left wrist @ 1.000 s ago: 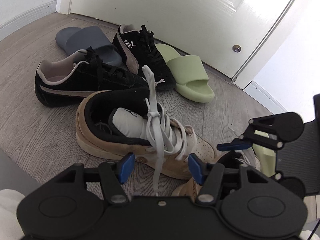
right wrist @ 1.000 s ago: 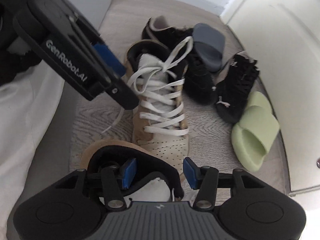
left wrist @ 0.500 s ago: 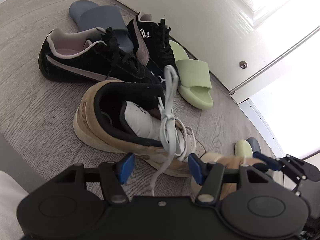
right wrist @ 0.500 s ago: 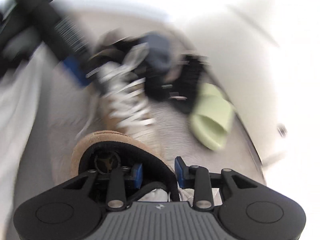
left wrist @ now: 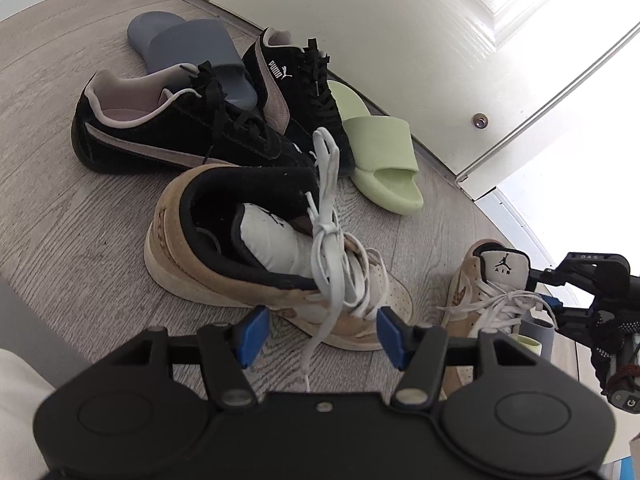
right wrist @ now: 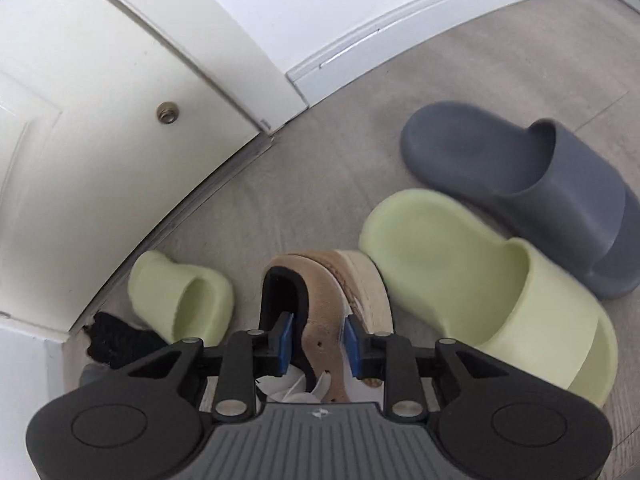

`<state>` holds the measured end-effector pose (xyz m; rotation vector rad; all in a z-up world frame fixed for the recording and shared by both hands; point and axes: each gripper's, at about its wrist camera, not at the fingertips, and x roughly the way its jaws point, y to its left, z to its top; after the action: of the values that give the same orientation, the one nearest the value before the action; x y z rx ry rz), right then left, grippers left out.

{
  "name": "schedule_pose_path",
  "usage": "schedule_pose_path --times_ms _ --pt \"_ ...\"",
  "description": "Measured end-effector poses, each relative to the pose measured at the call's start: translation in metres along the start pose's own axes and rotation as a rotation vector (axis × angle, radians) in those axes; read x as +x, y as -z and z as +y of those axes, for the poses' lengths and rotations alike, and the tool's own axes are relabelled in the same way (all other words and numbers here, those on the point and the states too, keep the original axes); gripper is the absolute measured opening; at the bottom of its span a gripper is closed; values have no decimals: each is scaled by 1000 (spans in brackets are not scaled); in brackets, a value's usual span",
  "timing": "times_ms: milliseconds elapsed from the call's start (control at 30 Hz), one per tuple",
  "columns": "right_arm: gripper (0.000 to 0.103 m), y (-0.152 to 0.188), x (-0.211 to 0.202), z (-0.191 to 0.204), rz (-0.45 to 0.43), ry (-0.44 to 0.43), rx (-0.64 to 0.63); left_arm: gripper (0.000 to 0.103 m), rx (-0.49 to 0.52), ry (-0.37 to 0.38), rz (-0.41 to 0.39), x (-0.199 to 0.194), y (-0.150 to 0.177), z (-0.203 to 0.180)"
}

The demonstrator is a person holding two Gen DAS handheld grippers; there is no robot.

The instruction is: Organize scattered shoes

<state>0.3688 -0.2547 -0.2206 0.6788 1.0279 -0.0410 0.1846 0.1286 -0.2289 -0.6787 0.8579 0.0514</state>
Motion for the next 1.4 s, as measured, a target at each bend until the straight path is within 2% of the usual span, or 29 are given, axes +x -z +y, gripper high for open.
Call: schedule_pose_path --times_ms 67,167,300,467,500,533,600,667,733,767,867,933,967,1067,1167,1267,1333,1400 --pt "25 3 -4 -4 -13 -11 -42 59 15 -6 3 1 1 -3" --pt "20 4 -1 -12 -20 17 -74 59 32 -13 -3 1 2 -6" --pt "20 1 19 -29 50 -62 -38 59 29 -14 -1 2 2 -6" --pt "23 14 13 -6 4 -18 -245 59 19 -12 -29 -4 3 -4" --pt "31 18 9 -1 -25 7 -306 60 16 -14 -37 -7 3 -3" --pt "42 22 4 4 -60 28 -360 61 19 -18 -39 -12 2 -4" --pt "59 42 -17 14 -192 44 -493 61 51 -28 -73 -28 2 -7" --pt "65 64 -34 24 -284 35 -601 65 104 -67 -153 -49 3 -10" --pt "75 92 -49 35 -361 16 -728 71 161 -145 -230 -67 1 -11" --pt "77 103 -54 41 -374 -5 -785 74 181 -184 -246 -69 -1 -10" --pt "78 147 -45 75 -221 -190 -1049 74 183 -264 -260 -65 -14 8" --pt "78 165 -35 97 -181 -250 -1156 72 34 -187 -200 -54 -25 36" --pt "78 175 -29 109 -170 -273 -1217 71 -5 -172 -187 -54 -26 44" --pt "78 194 -11 152 -117 -363 -1333 71 -149 -106 -199 -57 -27 71" --pt "78 205 17 199 28 -466 -1397 71 -225 -46 -193 -58 -27 86" --pt "76 222 43 230 112 -433 -1488 71 -237 -24 -190 -57 -28 88" --pt "64 238 69 248 166 -363 -1571 71 -217 -21 -182 -55 -28 84" --pt "59 247 84 256 200 -342 -1576 71 -207 -16 -178 -53 -28 81"
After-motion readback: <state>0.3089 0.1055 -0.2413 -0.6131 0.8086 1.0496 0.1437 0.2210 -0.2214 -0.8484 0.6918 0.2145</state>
